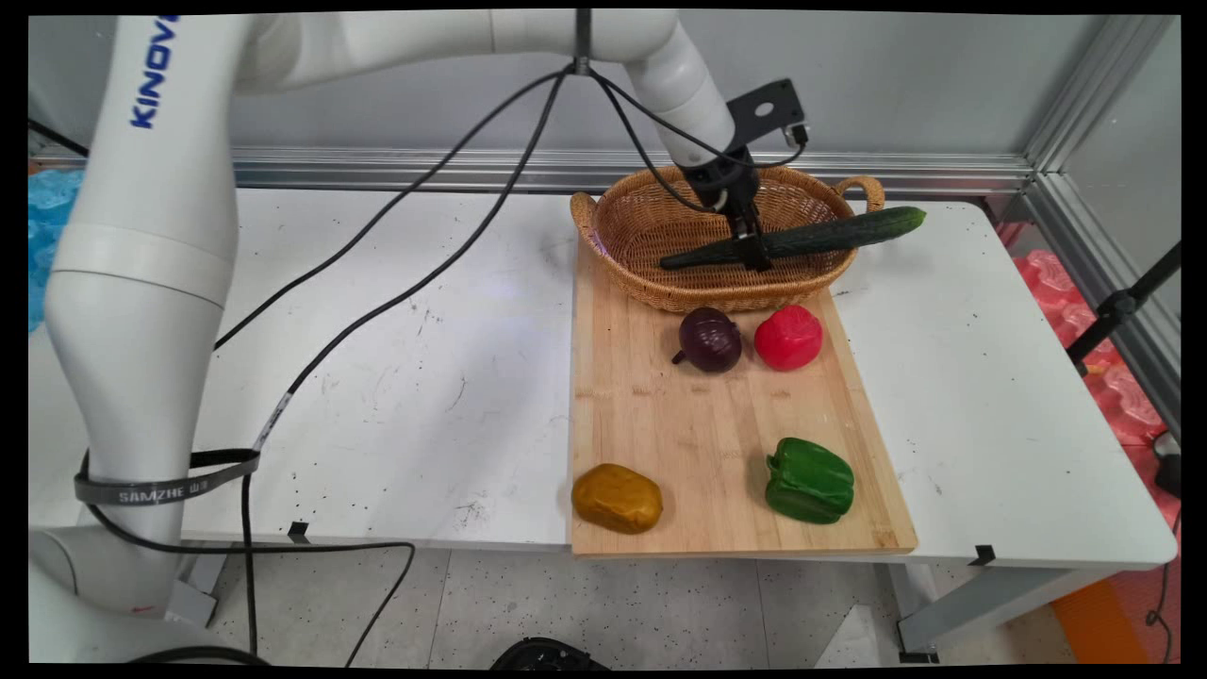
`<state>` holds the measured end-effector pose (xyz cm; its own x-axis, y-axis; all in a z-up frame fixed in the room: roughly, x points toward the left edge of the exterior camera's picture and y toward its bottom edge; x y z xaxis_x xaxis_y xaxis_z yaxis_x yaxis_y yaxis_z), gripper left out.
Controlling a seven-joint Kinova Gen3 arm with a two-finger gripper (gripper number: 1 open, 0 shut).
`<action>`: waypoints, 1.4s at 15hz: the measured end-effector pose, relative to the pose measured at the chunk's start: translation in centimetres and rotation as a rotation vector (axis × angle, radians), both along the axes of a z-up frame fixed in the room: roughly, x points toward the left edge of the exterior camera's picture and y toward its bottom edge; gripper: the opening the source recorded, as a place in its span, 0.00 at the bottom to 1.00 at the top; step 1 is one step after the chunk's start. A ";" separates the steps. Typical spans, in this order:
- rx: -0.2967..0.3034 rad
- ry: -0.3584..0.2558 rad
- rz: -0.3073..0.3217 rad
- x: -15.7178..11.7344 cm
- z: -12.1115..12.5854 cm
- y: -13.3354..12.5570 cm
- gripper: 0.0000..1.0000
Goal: Pick up the cucumber from the vegetable basket, then place the picked object on the cutting board
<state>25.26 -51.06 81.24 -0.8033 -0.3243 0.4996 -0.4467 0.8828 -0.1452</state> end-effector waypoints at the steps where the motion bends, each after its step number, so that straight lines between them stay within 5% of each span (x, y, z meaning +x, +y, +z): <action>1: 0.000 -0.001 -0.002 -0.2 -0.2 -0.2 1.00; 7: 0.001 0.005 -0.027 -1.6 -1.6 -1.8 1.00; 8: 0.001 0.007 -0.034 -1.7 -1.7 -2.0 0.00; 15: -0.004 0.006 -0.073 -1.5 -1.0 -2.5 0.00; 21: -0.037 0.019 -0.106 -0.2 3.1 -1.7 0.00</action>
<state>25.04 -52.73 84.35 -0.8224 -0.2185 0.5253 -0.3538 0.9195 -0.1713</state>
